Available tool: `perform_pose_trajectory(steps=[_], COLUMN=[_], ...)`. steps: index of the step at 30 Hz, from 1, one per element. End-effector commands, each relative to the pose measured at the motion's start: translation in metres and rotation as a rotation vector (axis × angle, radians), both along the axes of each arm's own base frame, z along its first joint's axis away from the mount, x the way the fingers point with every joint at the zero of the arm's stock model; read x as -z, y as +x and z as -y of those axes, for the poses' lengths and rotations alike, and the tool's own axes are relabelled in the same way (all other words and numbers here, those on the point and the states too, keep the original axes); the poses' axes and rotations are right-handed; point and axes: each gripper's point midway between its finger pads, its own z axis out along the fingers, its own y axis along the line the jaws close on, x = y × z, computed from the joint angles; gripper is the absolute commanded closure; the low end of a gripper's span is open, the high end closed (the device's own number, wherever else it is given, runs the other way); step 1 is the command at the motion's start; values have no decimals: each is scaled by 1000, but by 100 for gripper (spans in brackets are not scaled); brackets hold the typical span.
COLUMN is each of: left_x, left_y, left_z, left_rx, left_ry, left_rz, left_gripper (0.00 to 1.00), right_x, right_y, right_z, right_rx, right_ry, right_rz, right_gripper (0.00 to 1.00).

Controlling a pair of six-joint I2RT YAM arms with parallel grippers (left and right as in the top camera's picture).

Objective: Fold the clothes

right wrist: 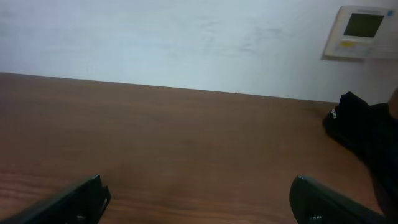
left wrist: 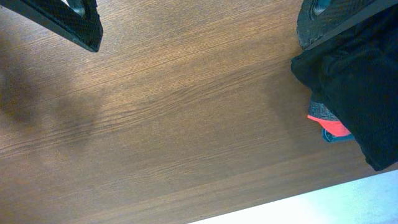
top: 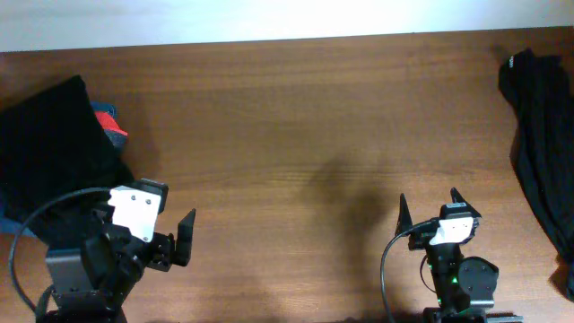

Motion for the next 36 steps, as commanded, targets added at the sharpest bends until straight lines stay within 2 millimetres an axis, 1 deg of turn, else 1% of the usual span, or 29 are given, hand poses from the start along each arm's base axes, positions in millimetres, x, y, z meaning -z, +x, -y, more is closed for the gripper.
perform_pose_trajectory(steps=[1, 34, 36], left_x=[0, 1, 3], left_y=[0, 0, -1], left_z=[-2, -2, -5], left_rx=[-17, -16, -30], left_ry=[-3, -4, 7], left_rz=[0, -2, -8], left_gripper=[1, 1, 1], right_x=[1, 2, 2], right_y=[0, 0, 0], right_z=[-5, -5, -5], right_rx=[-28, -28, -28], right_ry=[-7, -7, -7], right_rz=[1, 1, 1], right_gripper=[1, 1, 1])
